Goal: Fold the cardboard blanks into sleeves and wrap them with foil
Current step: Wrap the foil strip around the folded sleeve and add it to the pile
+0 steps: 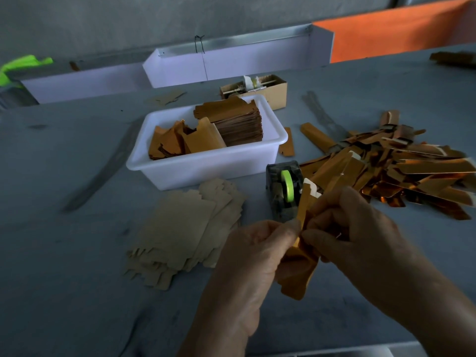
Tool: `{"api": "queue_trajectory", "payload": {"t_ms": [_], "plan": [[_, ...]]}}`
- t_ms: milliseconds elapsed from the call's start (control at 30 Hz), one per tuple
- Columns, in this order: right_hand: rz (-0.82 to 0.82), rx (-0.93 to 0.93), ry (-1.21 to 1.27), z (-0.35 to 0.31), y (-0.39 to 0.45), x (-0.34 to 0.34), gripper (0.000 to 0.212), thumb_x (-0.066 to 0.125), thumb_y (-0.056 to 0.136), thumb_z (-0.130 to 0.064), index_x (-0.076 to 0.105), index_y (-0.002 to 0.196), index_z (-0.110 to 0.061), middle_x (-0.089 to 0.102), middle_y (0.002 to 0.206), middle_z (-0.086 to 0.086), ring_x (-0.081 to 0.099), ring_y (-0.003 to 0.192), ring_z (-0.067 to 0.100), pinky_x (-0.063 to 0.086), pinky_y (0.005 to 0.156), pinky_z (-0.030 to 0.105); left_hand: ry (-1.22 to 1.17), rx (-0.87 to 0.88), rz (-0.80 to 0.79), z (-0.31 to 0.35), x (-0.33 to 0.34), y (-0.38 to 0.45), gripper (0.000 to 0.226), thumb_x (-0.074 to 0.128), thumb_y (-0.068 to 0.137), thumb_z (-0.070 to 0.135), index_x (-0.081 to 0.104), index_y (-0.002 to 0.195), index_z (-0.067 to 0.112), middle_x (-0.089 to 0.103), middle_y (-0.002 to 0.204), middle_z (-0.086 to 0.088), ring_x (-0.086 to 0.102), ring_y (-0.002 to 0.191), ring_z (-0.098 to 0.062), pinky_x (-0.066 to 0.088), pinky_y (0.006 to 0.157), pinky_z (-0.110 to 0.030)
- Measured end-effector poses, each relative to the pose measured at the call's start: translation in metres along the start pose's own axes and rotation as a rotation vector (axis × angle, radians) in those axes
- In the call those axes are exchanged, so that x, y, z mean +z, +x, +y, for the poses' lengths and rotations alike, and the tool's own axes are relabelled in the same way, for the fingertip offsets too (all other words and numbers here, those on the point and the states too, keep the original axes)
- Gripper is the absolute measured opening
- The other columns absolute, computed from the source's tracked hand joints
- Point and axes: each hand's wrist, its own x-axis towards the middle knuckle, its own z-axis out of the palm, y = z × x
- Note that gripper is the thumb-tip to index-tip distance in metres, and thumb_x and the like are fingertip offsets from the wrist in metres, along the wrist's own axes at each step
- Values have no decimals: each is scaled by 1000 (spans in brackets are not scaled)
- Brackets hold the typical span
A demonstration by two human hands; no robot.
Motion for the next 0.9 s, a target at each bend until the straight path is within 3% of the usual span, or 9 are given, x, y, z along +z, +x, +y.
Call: {"api": "queue_trajectory", "payload": {"t_ms": [67,133,267,367,467,600,700,833,900], "plan": [[9,-3,-40,-1,0,1,27,69,76,-22,45,83,-33,64,69,-4,61,68,-2,50,54,22,-9,11,33,-2,2,0,19,66,85,25,72,75,9,74,75,-9,72,73,-22,60,71,-33],[19,-12,-86,-4,0,2,27,68,77,-23,44,83,-33,63,66,-4,59,69,-3,50,54,20,-9,26,75,-3,4,-1,19,62,89,17,71,74,10,73,70,-9,71,65,-20,58,63,-29],[38,-7,-136,-8,-1,4,25,67,78,-28,44,85,-32,63,69,-6,59,68,-3,50,57,16,102,130,182,-7,9,-1,23,61,89,16,71,69,12,71,65,-8,70,63,-24,60,63,-42],[56,-1,-161,-11,0,3,25,68,78,-28,45,86,-31,64,70,-7,60,64,0,50,56,15,141,240,247,-8,13,-4,22,62,87,17,70,67,14,70,61,-4,68,57,-17,55,52,-31],[76,-3,-205,-13,0,3,24,68,80,-29,45,88,-29,64,69,-9,59,62,-2,46,55,9,229,334,319,-12,19,-6,19,64,85,25,69,68,18,70,63,-1,67,58,-13,57,56,-36],[85,10,-251,-16,0,4,30,68,78,-35,38,83,-35,58,65,-14,53,58,-5,37,42,10,272,426,425,-20,23,-5,14,63,81,23,68,69,18,69,64,-3,67,60,-16,57,59,-41],[116,79,-257,-11,1,7,36,67,70,-50,43,85,-30,55,65,-10,51,56,0,30,45,12,227,400,458,-20,18,-2,17,65,84,15,68,68,18,69,62,-2,66,57,-16,57,56,-37],[166,66,-193,-1,0,3,50,44,57,-70,48,83,-28,58,65,-6,56,57,5,43,47,22,123,319,418,-15,8,0,11,68,86,25,70,75,29,71,67,0,68,62,-19,59,55,-36],[144,87,-42,0,1,2,51,44,54,-72,51,83,-32,62,72,-7,60,64,4,45,50,18,70,270,389,-15,6,0,14,65,86,24,72,75,30,72,69,0,68,65,-19,58,57,-33]]}}
